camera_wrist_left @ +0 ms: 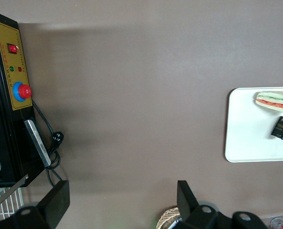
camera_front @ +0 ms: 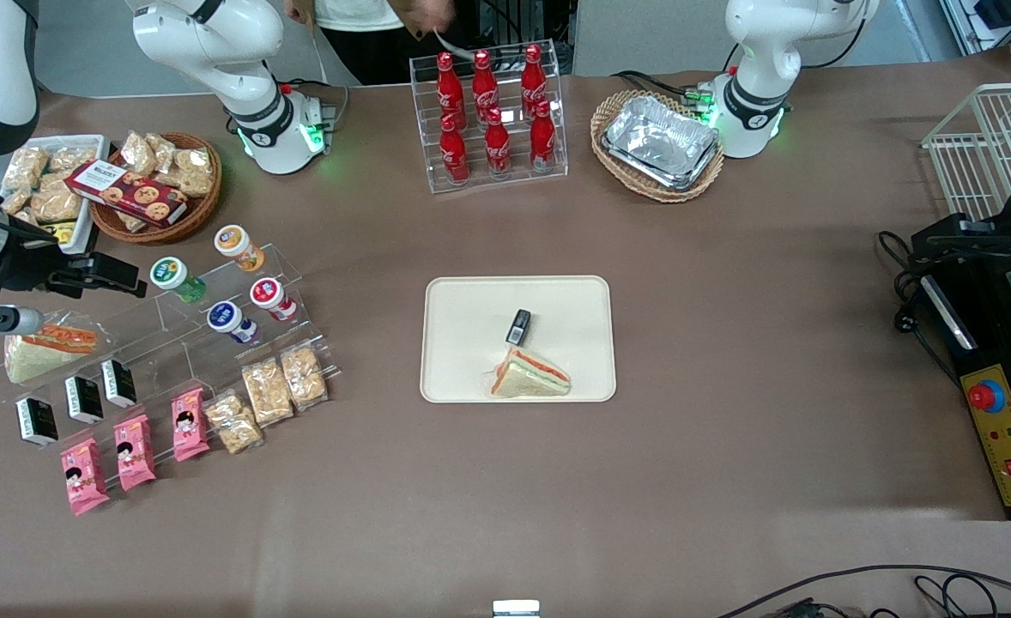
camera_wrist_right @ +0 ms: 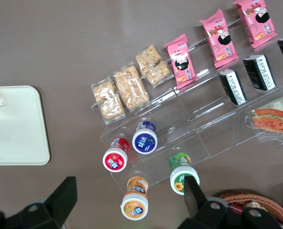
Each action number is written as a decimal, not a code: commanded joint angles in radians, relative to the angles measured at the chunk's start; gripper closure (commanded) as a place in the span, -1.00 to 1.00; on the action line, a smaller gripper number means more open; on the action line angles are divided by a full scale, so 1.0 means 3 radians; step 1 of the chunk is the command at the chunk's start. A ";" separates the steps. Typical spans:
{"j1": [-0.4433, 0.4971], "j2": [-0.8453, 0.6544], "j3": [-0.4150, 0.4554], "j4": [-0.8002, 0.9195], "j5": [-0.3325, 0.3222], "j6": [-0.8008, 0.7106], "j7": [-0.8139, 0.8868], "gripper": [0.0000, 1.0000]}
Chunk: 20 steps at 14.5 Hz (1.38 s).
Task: Place green gum on tray
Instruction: 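Move the right gripper toward the green-lidded gum bottle on the rack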
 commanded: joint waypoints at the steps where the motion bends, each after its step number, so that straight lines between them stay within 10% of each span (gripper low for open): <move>1: -0.0017 0.0017 -0.0052 0.0106 -0.0044 -0.0085 -0.0098 -1.00; 20: -0.0002 -0.0739 -0.0129 -0.0966 -0.0105 0.0129 -0.0237 -1.00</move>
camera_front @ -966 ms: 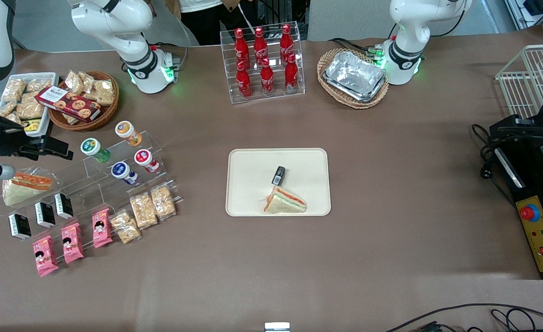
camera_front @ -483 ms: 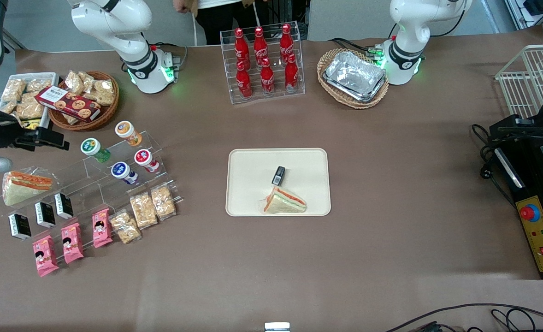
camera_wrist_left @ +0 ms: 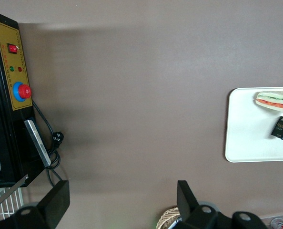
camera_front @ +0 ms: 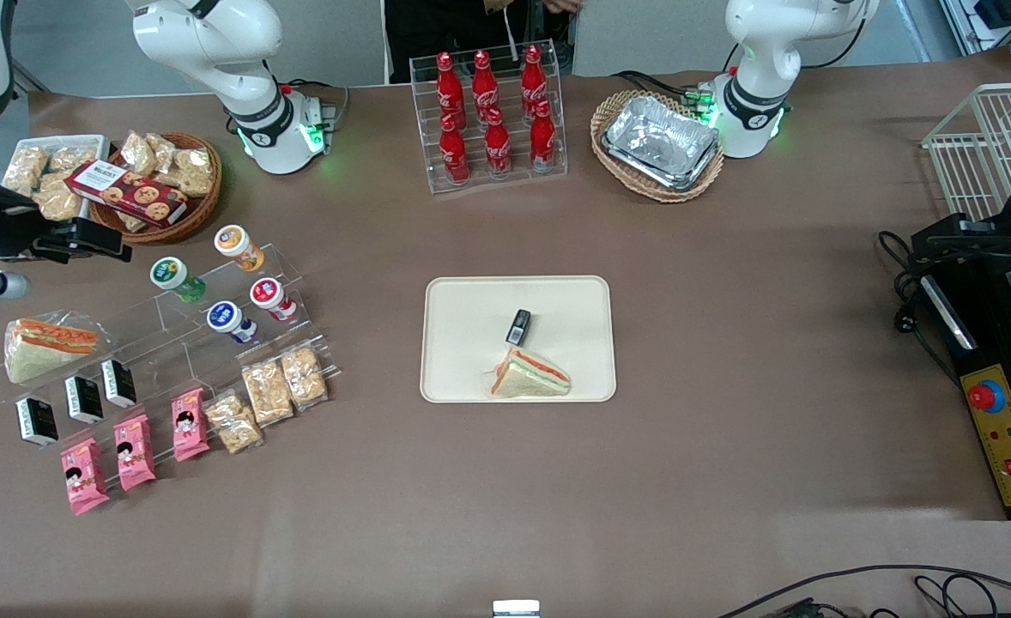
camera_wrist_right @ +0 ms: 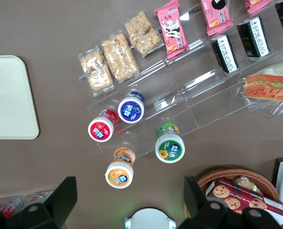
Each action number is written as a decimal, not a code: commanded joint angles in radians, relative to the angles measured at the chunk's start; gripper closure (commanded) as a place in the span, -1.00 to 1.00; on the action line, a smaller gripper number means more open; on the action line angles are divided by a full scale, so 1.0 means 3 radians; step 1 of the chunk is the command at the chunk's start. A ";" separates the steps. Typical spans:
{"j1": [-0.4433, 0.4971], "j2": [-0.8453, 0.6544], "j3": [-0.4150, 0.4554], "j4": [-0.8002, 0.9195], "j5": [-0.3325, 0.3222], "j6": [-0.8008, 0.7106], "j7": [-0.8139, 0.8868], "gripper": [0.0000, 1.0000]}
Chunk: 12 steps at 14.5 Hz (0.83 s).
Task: Place green gum on tray
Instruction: 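Move the right gripper toward the green-lidded gum bottle on the rack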
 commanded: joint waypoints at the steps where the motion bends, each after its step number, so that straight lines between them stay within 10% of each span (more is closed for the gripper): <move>1: 0.0007 -0.0429 0.0019 -0.0647 -0.0053 0.0363 -0.0047 -1.00; 12: -0.0013 -0.0737 0.0009 -0.1491 -0.0221 0.0920 -0.0062 -1.00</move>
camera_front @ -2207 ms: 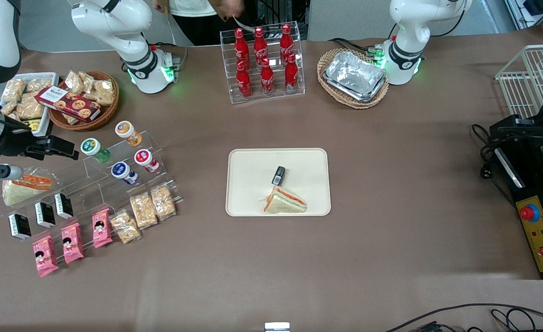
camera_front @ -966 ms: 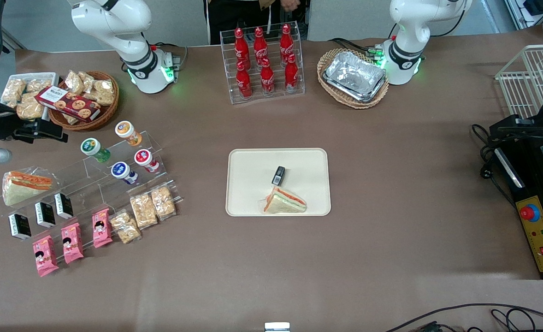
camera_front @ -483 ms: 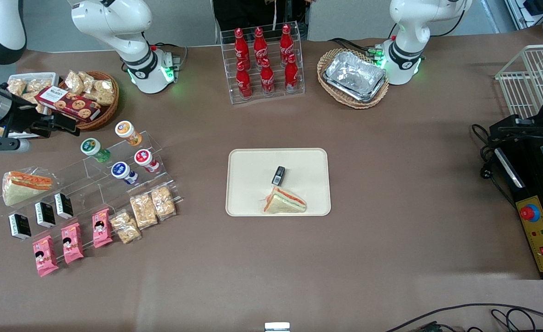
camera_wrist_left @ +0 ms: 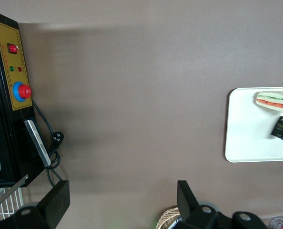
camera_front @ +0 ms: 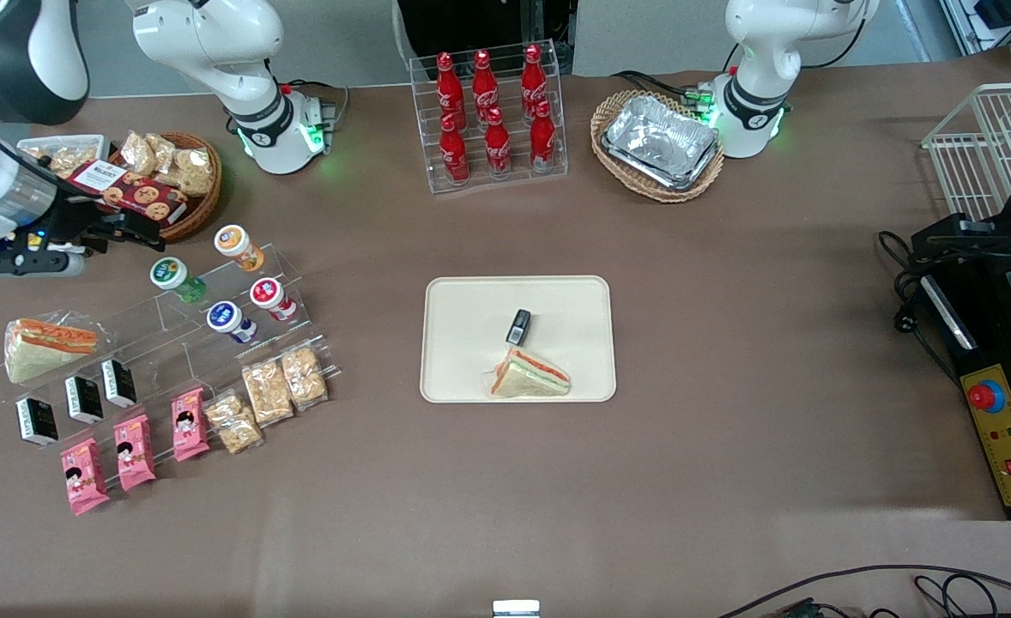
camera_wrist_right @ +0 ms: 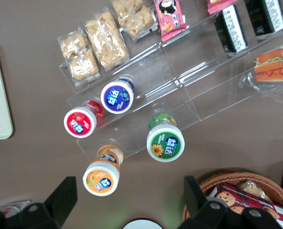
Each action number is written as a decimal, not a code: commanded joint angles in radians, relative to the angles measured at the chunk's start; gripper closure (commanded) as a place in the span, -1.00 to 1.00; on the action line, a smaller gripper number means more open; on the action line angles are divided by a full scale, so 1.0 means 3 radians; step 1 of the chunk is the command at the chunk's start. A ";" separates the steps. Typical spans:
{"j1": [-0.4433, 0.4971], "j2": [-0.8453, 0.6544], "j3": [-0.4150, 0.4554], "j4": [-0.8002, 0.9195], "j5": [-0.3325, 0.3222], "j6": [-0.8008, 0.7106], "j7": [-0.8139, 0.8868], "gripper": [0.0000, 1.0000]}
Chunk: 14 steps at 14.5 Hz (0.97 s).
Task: Place green gum on tray
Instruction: 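Lower the right gripper around the green gum bottle and close it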
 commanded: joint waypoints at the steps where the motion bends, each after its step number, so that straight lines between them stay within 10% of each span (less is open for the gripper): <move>1: -0.0009 -0.0104 0.0005 -0.0266 -0.0127 0.0176 -0.0093 -1.00; 14: -0.0019 0.0029 -0.0205 -0.0655 -0.0153 0.0626 -0.0661 -1.00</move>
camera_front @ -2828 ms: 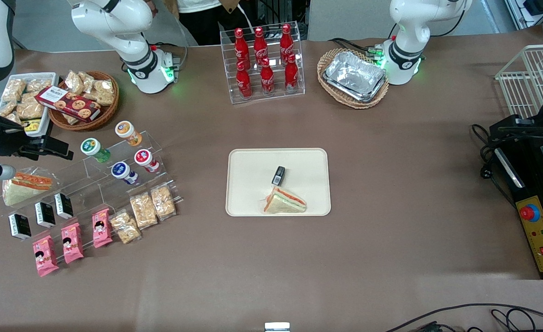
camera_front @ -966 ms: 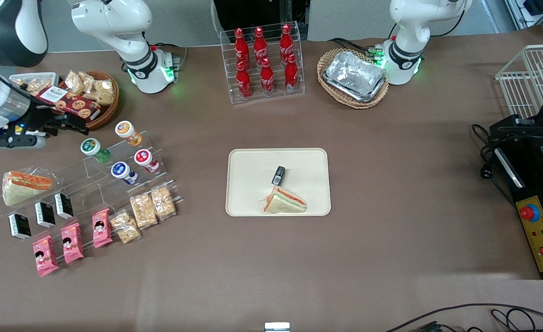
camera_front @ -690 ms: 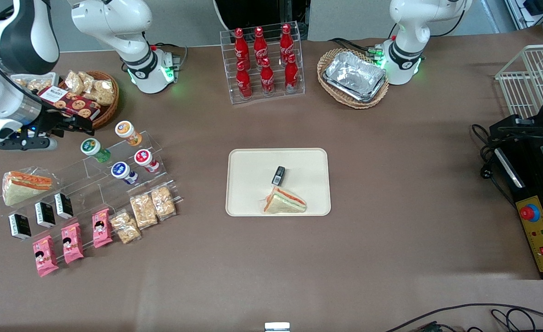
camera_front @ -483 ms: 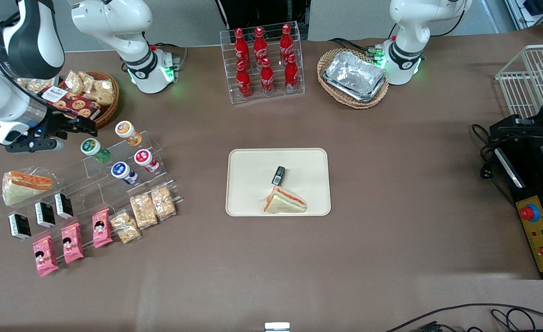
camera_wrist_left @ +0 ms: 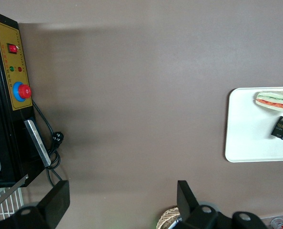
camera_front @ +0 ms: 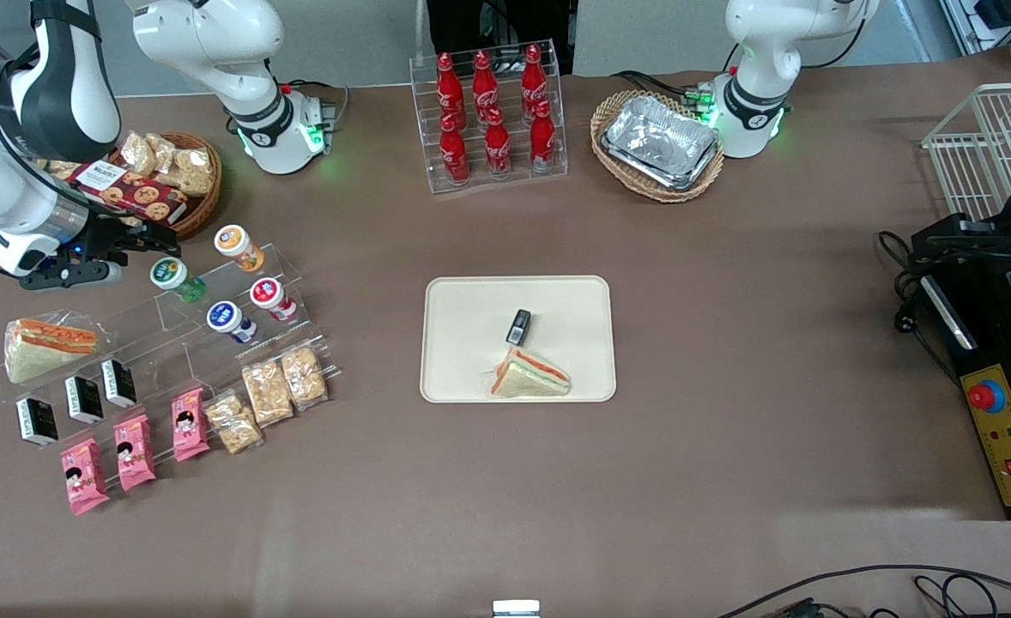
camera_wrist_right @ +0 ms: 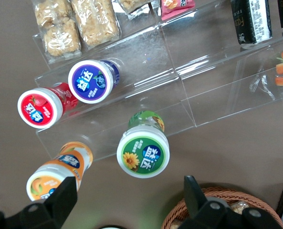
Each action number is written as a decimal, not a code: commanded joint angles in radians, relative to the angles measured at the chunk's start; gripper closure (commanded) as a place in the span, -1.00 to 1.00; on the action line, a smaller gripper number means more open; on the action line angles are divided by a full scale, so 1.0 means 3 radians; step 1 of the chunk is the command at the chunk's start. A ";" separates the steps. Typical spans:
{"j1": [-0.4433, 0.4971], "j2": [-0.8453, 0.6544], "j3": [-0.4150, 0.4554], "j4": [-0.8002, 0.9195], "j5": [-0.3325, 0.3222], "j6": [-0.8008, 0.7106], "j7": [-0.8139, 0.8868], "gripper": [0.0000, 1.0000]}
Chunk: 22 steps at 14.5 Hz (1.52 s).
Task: Place green gum on tray
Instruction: 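Lower the right gripper around the green gum bottle and close it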
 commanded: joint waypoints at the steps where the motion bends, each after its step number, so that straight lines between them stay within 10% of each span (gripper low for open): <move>1: -0.0018 0.0048 0.0006 -0.0086 -0.0045 0.0162 -0.0045 -1.00; 11: -0.0084 0.0166 0.0001 -0.0342 -0.0045 0.0566 -0.0050 -0.99; 17: -0.0084 0.0212 0.0001 -0.0337 -0.0045 0.0587 -0.0050 -0.01; 22: -0.0089 0.0212 0.0001 -0.0301 -0.0040 0.0566 -0.0055 0.22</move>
